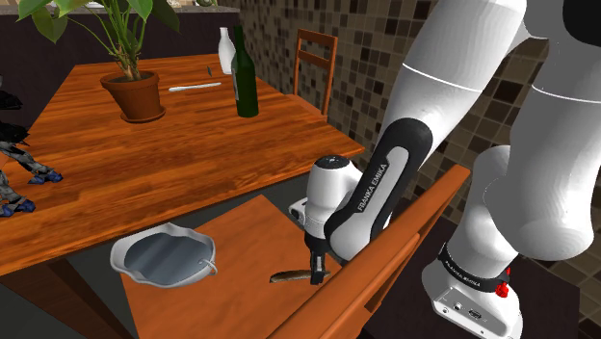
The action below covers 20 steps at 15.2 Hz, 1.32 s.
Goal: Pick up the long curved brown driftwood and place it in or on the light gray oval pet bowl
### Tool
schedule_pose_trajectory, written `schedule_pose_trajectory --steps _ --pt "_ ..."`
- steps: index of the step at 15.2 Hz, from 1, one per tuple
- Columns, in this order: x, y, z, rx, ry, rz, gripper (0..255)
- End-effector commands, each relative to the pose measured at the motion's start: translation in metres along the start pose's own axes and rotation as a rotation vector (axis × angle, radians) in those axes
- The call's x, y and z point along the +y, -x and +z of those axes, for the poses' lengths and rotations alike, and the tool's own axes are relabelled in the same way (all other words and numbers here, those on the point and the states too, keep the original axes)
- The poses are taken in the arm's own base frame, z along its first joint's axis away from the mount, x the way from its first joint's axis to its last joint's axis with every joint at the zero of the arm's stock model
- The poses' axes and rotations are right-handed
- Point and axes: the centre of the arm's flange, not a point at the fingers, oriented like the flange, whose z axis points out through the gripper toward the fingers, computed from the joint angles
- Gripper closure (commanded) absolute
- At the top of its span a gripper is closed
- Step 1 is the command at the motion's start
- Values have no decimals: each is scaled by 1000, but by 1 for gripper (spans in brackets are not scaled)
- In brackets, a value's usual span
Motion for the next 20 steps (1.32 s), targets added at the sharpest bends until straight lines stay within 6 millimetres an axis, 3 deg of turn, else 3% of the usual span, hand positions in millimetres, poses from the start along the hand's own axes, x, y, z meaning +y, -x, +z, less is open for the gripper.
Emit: schedule_pose_trajectory --steps 1,4,20 --pt "-4 -1 3 -6 -3 -11 255" --pt "-4 0 2 -6 -3 -11 255" --pt "-13 -4 -81 -6 -3 -11 255"
